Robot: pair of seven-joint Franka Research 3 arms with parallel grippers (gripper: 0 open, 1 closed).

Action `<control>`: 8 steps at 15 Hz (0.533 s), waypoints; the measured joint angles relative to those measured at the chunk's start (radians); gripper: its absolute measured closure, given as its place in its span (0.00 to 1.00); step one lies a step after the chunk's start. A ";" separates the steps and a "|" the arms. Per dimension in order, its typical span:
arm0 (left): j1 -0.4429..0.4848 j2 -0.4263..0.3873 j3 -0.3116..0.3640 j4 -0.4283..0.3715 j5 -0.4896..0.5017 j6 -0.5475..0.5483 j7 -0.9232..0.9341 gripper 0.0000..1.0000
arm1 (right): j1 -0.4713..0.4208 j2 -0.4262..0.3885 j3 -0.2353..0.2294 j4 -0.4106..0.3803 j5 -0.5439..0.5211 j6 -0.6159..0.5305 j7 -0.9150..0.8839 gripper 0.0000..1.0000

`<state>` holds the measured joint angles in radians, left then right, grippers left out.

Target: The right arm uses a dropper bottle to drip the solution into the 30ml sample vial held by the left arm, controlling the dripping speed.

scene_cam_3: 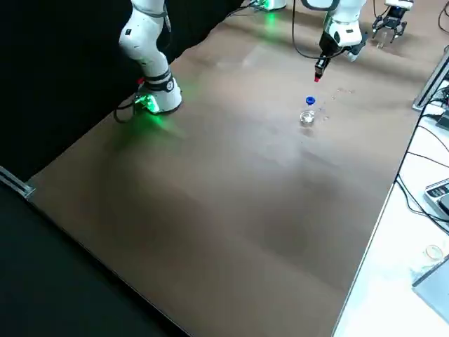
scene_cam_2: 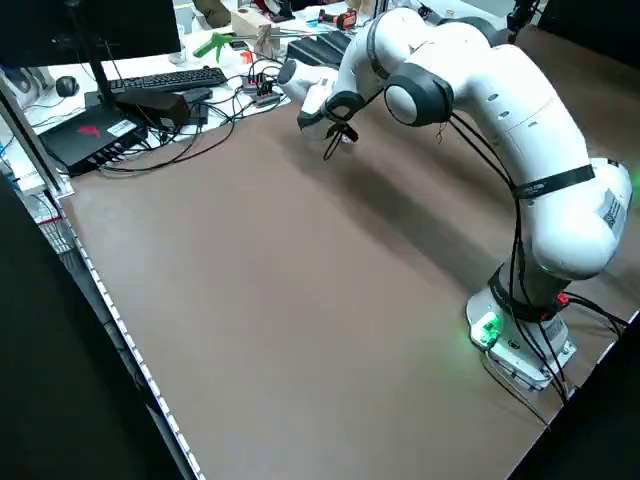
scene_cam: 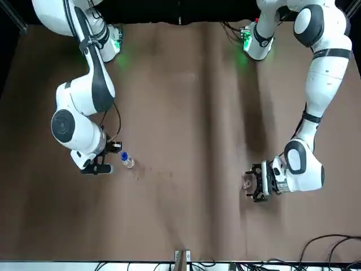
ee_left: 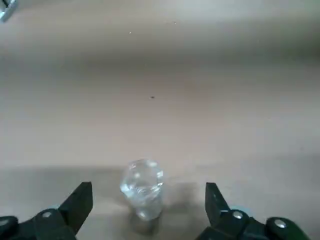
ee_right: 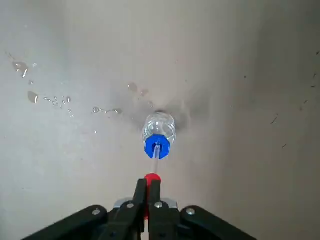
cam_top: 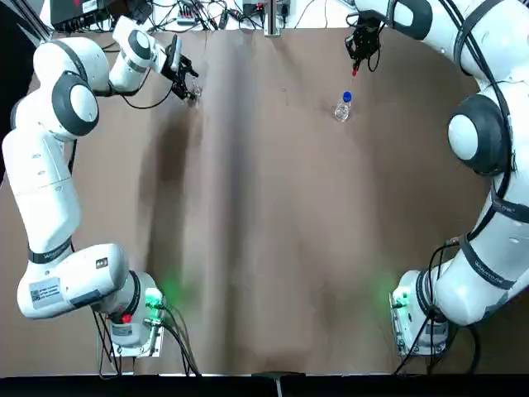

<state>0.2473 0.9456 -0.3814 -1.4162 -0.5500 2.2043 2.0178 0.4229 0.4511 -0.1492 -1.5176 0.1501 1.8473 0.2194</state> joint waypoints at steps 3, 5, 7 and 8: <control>0.005 -0.041 0.023 0.010 0.025 0.001 -0.056 0.00 | 0.000 0.000 0.000 0.000 0.000 0.000 0.000 0.96; 0.013 -0.087 0.032 0.014 0.093 -0.031 -0.156 0.00 | 0.000 0.000 0.000 0.000 0.000 0.000 0.000 0.96; 0.017 -0.145 0.032 0.016 0.161 -0.099 -0.283 0.00 | 0.000 0.000 0.000 0.000 0.000 0.000 0.000 0.96; 0.016 -0.177 0.030 0.018 0.196 -0.128 -0.350 0.00 | 0.000 0.000 0.000 0.000 0.000 0.000 0.000 0.96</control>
<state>0.2628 0.7682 -0.3510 -1.3985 -0.3535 2.0764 1.6675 0.4229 0.4510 -0.1492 -1.5171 0.1501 1.8475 0.2193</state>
